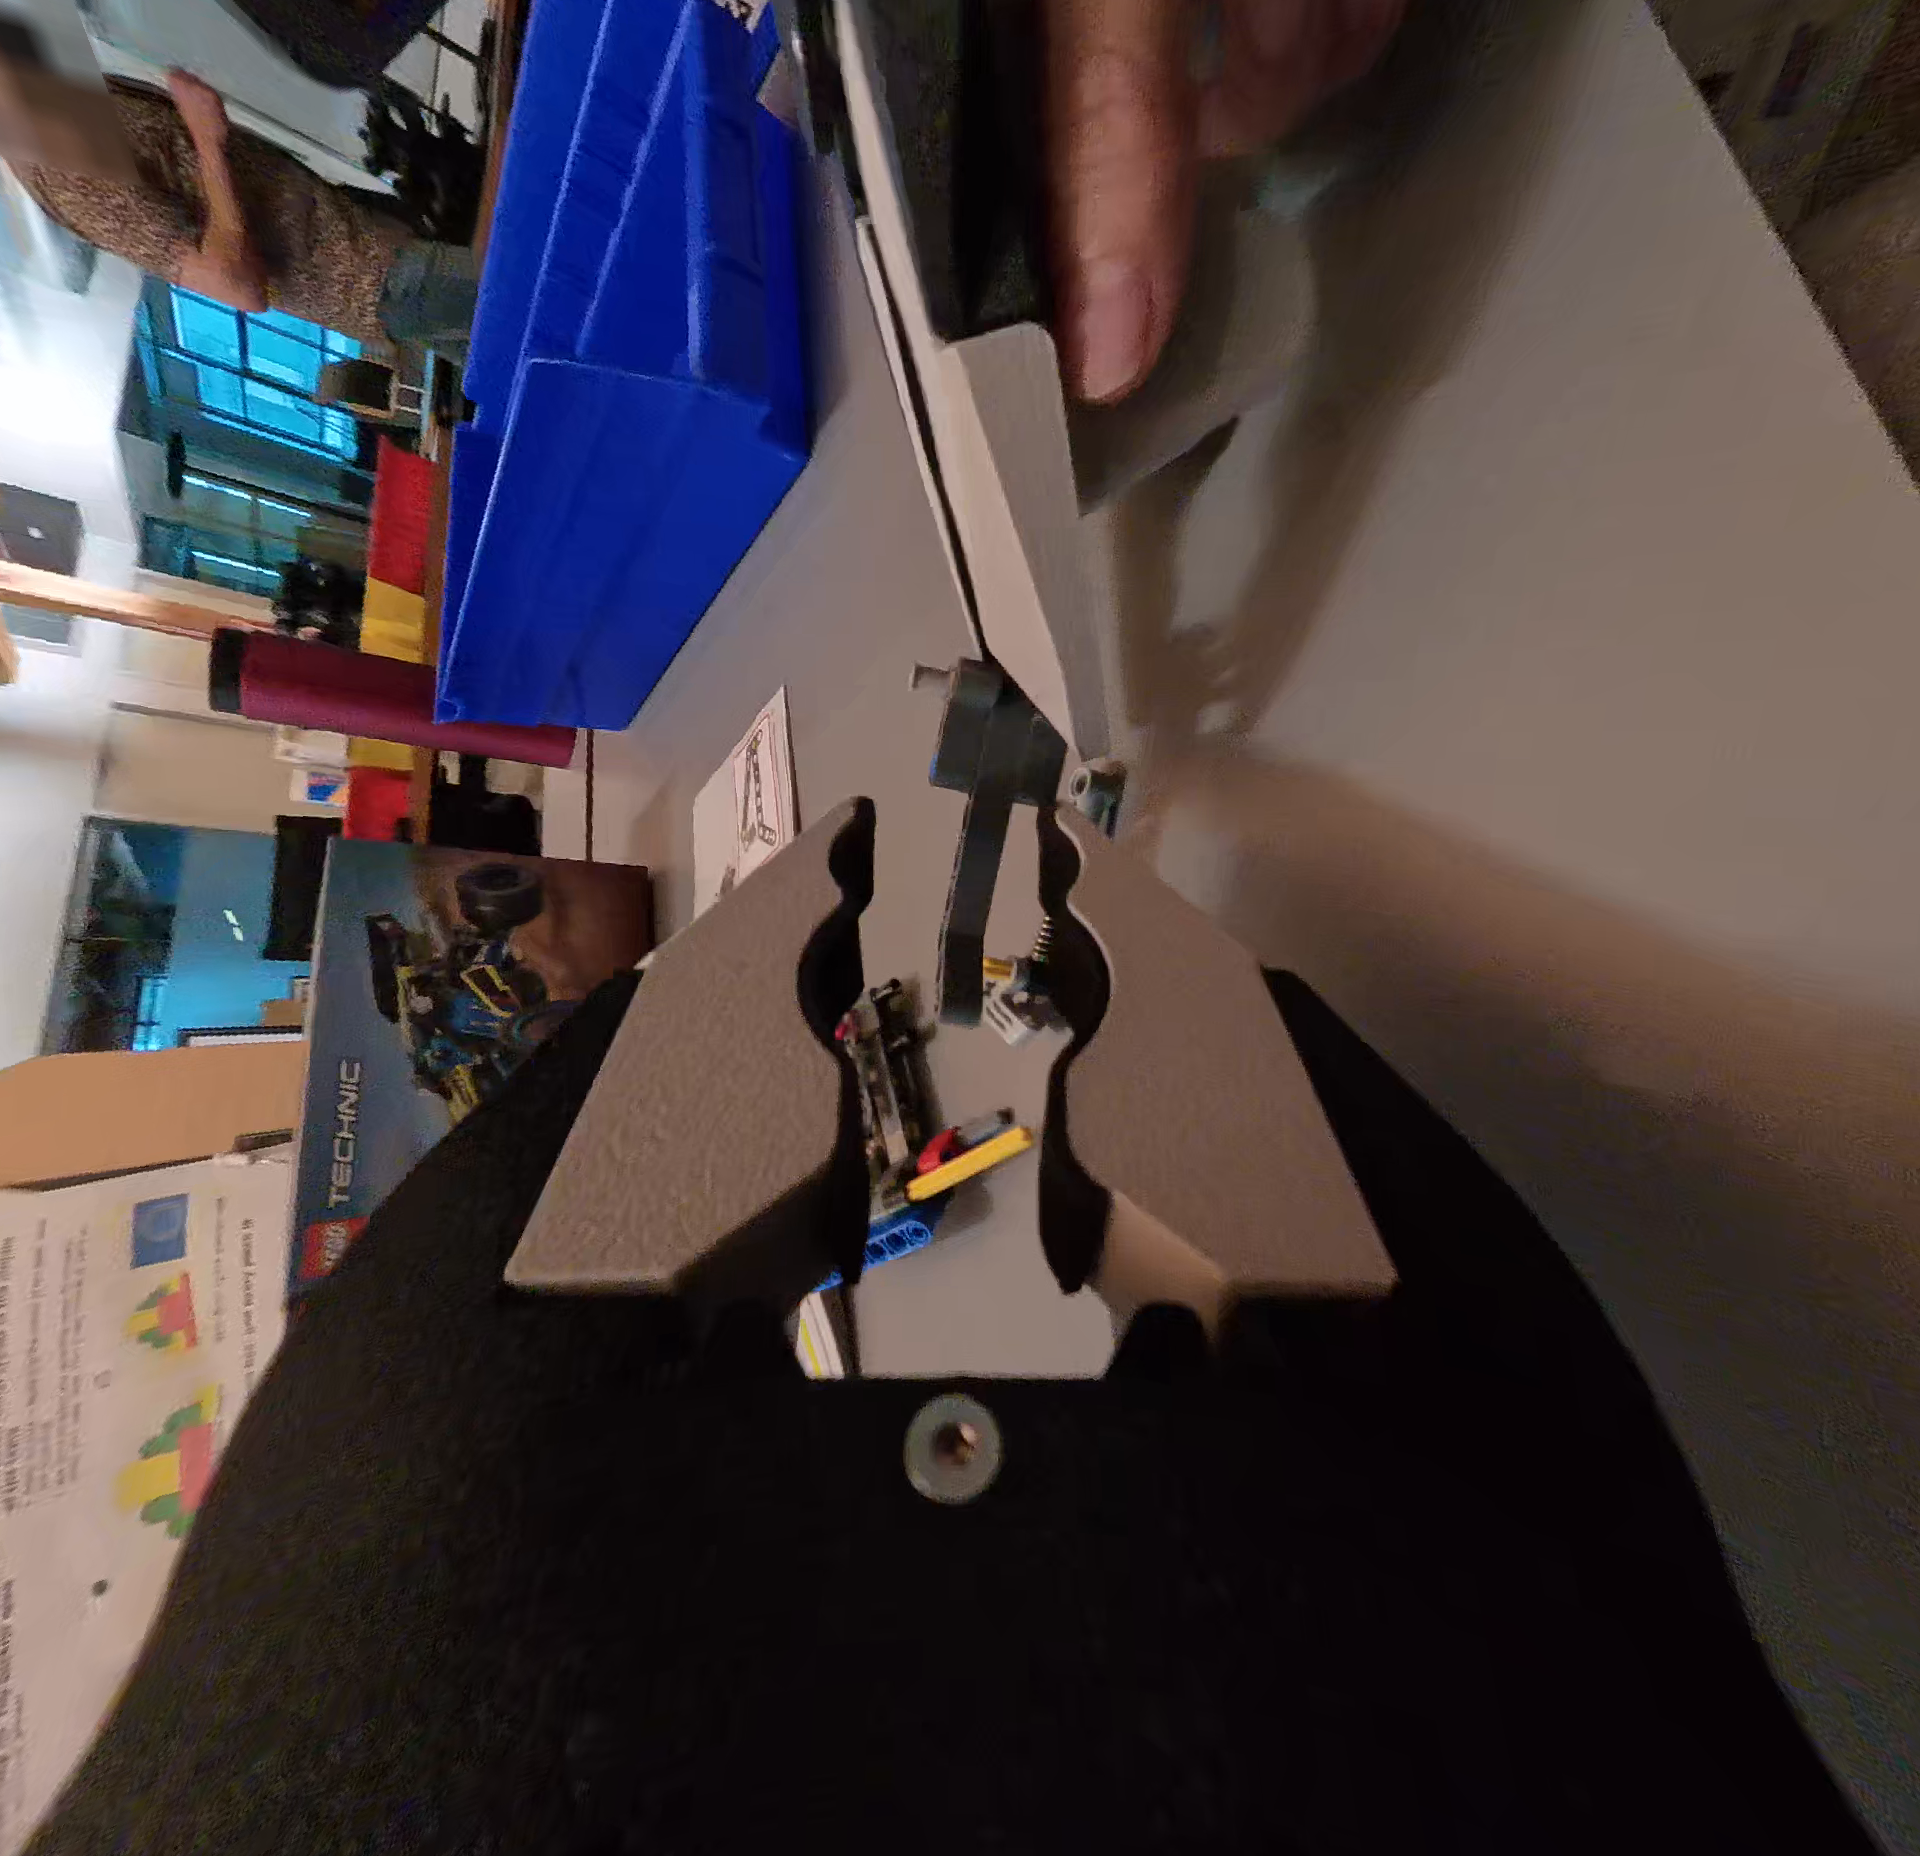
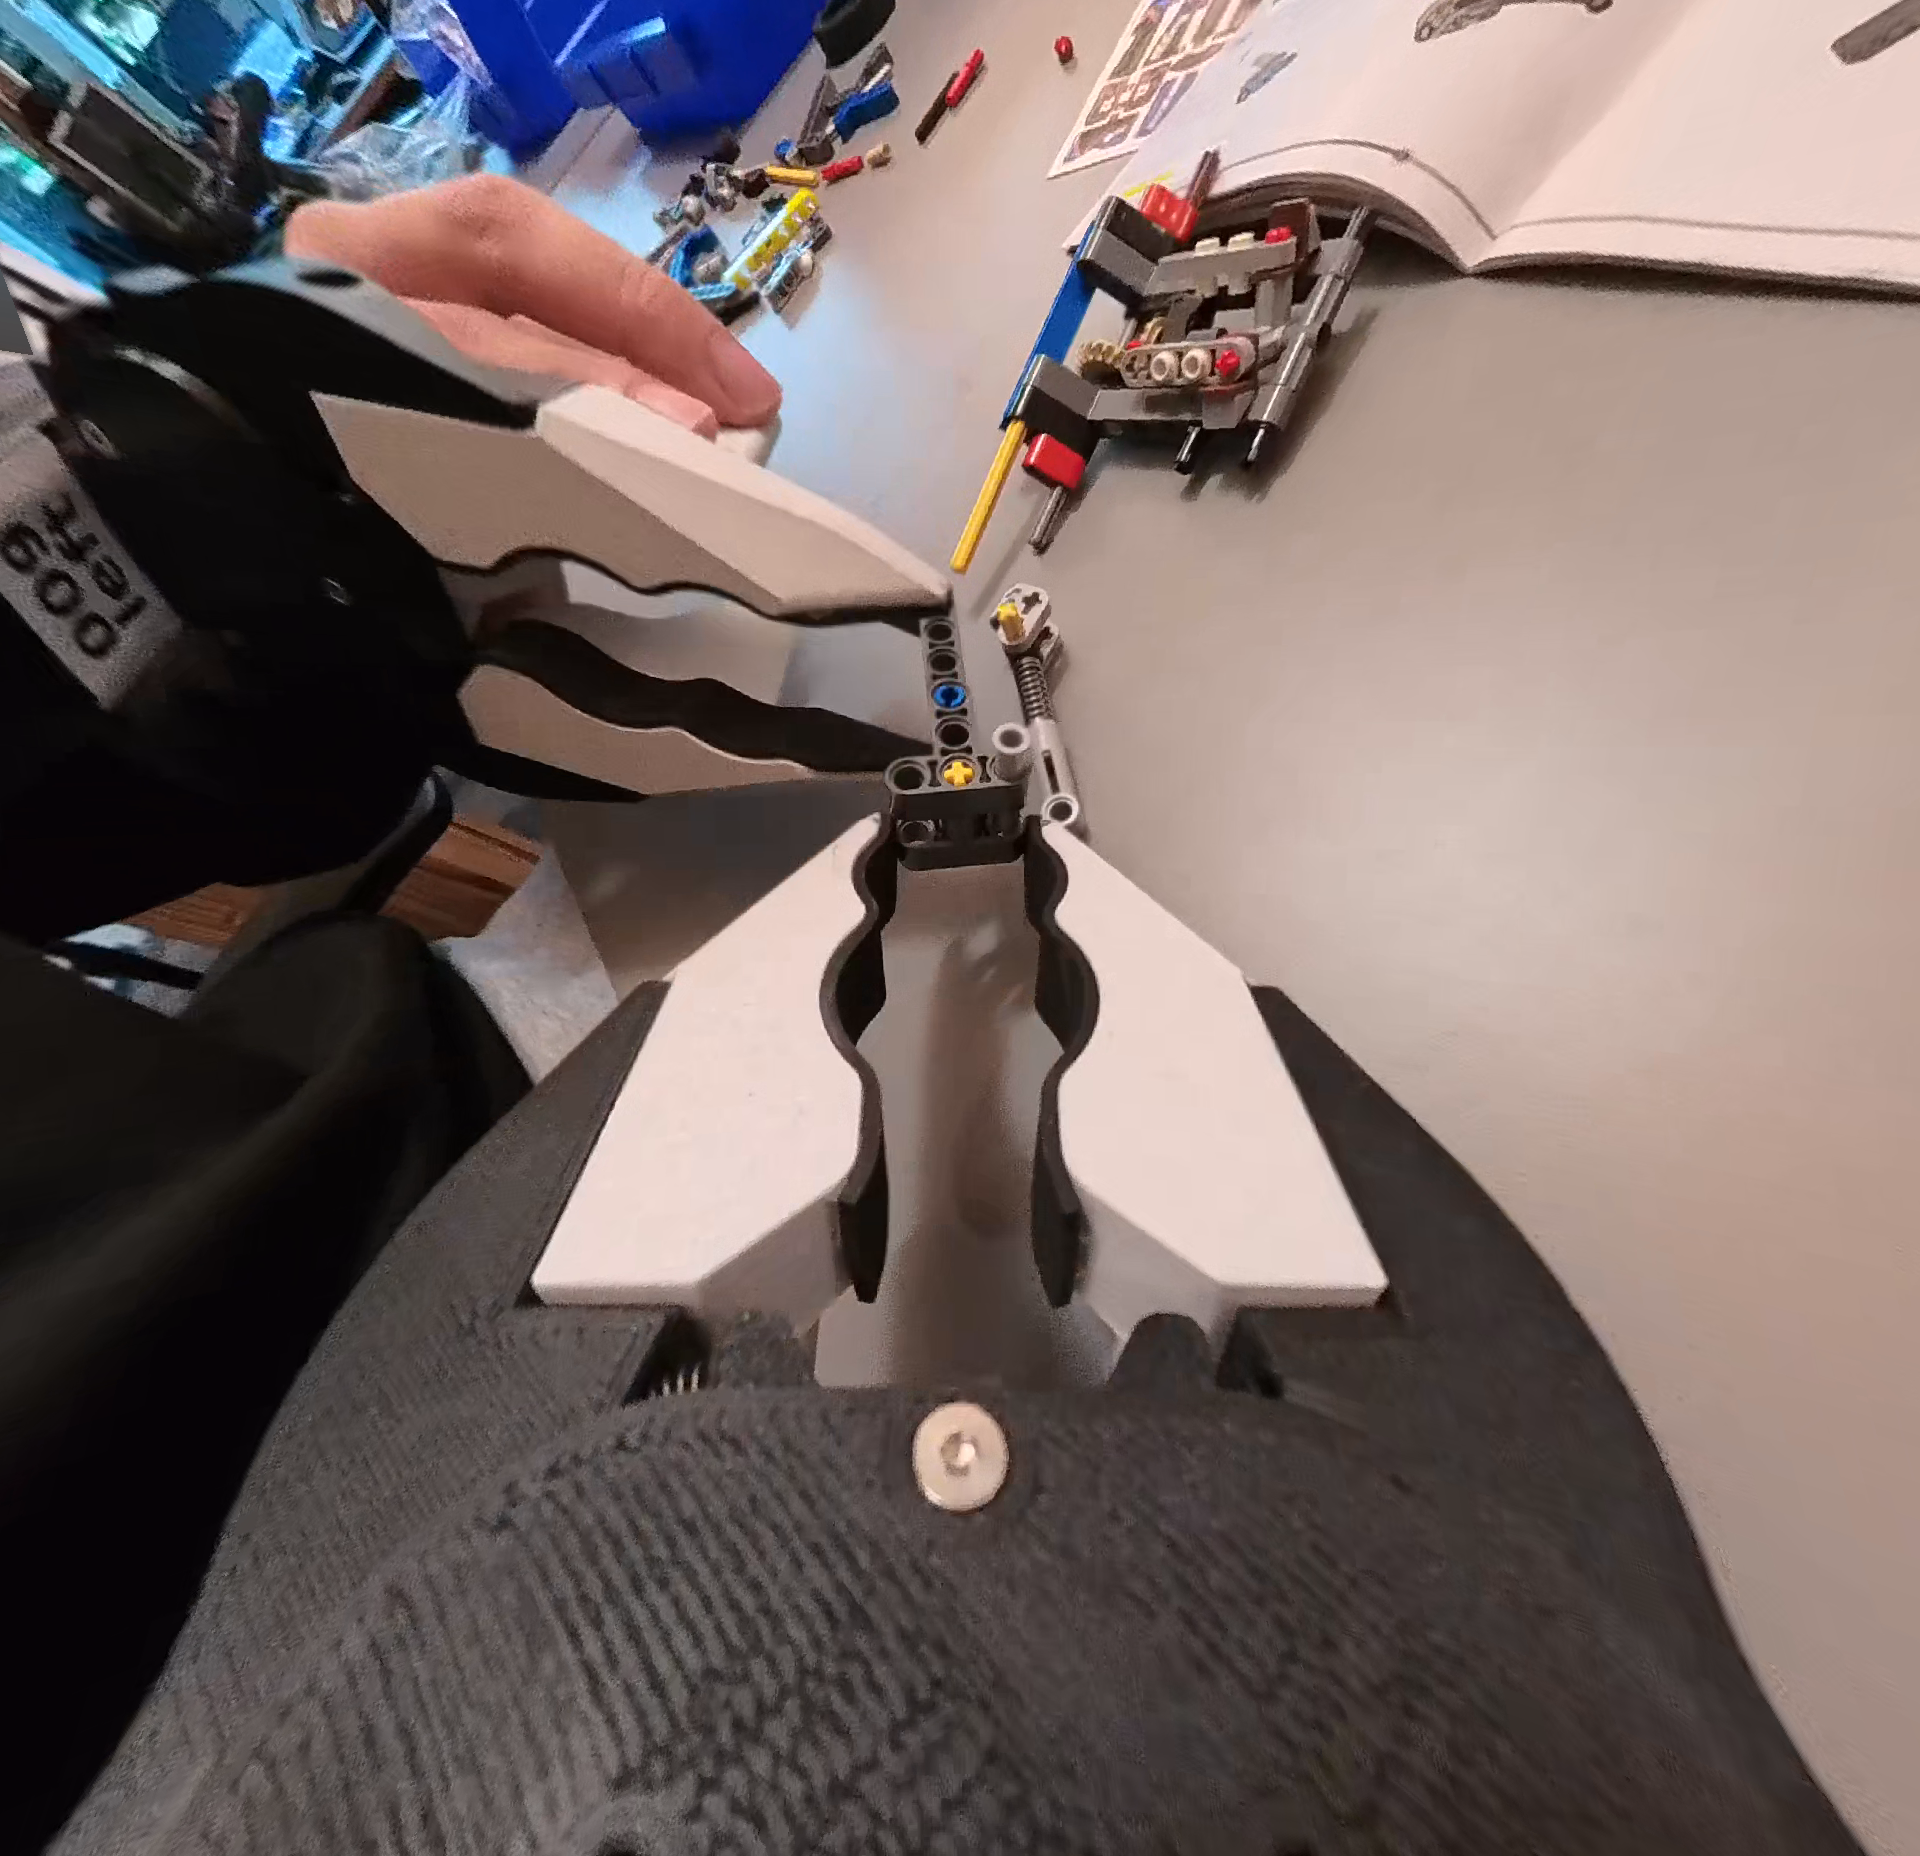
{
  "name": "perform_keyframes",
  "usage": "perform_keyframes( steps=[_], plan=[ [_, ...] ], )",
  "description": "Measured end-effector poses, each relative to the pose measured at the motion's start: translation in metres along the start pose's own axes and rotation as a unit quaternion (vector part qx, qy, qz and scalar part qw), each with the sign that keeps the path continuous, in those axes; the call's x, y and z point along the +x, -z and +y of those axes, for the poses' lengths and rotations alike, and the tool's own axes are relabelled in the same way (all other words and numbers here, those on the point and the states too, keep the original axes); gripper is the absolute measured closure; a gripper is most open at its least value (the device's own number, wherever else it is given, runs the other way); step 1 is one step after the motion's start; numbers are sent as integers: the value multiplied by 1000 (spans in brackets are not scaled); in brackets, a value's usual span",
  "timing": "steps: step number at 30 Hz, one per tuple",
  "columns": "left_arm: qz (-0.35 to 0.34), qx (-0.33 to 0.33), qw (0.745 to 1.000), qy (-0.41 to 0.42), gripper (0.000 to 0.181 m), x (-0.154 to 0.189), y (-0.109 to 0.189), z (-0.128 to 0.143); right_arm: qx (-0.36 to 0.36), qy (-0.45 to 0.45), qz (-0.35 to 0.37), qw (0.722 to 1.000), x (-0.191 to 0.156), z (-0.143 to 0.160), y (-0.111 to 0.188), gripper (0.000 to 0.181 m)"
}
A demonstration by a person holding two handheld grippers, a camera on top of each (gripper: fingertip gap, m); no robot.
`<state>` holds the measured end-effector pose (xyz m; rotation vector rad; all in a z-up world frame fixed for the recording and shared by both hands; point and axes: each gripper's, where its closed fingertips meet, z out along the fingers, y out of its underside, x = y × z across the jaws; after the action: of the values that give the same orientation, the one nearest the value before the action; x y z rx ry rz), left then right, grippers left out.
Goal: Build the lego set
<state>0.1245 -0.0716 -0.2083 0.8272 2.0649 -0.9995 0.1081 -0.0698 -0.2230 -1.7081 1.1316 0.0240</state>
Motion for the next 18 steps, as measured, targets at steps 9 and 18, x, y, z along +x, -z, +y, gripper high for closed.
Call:
perform_keyframes(
  steps=[9, 18],
  plan=[
    [-37, 1, 997, -72, 159, 7, -4, 1, -6, 3, -2, 1000, -5, 2, -9, 159],
    [32, 14, 999, -33, 159, 7, 0, 10, -24, 63, 33, 997, 0, 5, 2, 144]
  ],
)
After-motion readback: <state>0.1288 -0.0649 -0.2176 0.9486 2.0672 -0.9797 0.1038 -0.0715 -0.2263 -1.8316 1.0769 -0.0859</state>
